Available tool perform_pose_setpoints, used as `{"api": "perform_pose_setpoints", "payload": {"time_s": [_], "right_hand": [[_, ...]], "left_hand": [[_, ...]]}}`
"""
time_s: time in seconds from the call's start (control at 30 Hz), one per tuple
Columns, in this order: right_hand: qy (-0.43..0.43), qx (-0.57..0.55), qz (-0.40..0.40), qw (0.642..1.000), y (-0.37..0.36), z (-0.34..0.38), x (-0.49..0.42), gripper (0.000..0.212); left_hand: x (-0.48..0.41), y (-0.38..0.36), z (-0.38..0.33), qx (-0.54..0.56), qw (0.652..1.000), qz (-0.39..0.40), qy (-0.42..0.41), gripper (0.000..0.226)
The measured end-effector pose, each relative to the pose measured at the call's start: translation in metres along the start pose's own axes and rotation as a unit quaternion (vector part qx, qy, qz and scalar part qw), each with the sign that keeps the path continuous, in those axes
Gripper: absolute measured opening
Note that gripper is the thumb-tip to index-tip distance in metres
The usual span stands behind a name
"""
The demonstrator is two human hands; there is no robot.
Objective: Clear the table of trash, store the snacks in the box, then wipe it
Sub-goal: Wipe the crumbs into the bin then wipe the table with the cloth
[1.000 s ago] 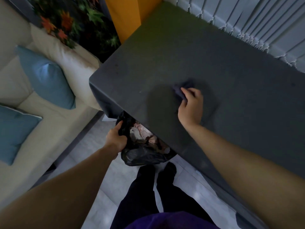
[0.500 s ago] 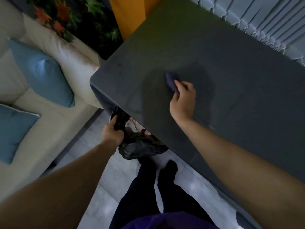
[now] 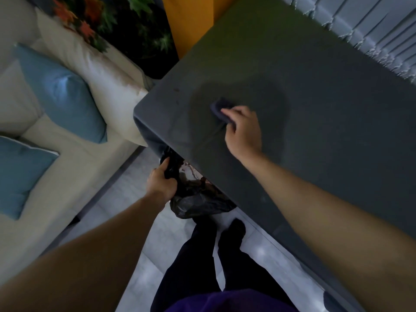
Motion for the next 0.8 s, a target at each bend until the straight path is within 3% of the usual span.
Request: {"api": "perform_pose_setpoints", "payload": {"time_s": [0.13,0.2,0.23,0.37,0.43,0.57,0.63,0.7,0.8], "right_hand": [[0.139,-0.026,0.201,0.969,-0.039,0.032,0.046,0.033],[0.17,-0.064,0.256,0.949,-0.041,0.04,0.064,0.029],[0.157,-0.085,0.237,0.955,-0.034,0.036,0.062,0.03],[0.023,-0.097,0.014,0.995,0.011,-0.005,0.034,0.039],[0.025,-0.073,0.031,0.997,0.007,-0.002,0.042,0.038],[0.112,-0.079,0.223,0.965,-0.026,0.028,0.11,0.032],[0.129,-0.1,0.283,0.945,-0.028,0.033,0.134,0.032],[0.124,-0.118,0.252,0.952,-0.013,0.027,0.13,0.031],[0.071,-0.084,0.058,0.992,0.035,-0.002,0.095,0.037]], "left_hand": [[0.002,-0.004,0.002,0.007,1.0,0.015,-0.005,0.075],[0.004,-0.004,0.002,0.001,1.0,0.007,-0.015,0.074],[0.006,-0.004,0.002,0.0,1.0,0.004,-0.017,0.073],[0.013,-0.008,0.002,-0.007,1.0,-0.001,-0.022,0.073],[0.018,-0.011,0.003,-0.009,1.0,0.005,-0.02,0.073],[0.028,-0.016,0.008,-0.006,1.0,0.004,-0.018,0.077],[0.035,-0.02,0.01,-0.006,1.0,0.006,-0.018,0.08],[0.043,-0.023,0.012,-0.006,1.0,0.004,-0.014,0.078],[0.051,-0.03,0.015,0.0,1.0,0.005,-0.01,0.078]]}}
Point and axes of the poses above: each hand's wrist, its own x-axis away from the middle knuckle, its own y-axis out of the back of the hand, z = x × y, the point moved 8 cm from there along -x, towards the middle knuckle, and after that the axes turned 15 degrees about -x, right-handed, at the moved point
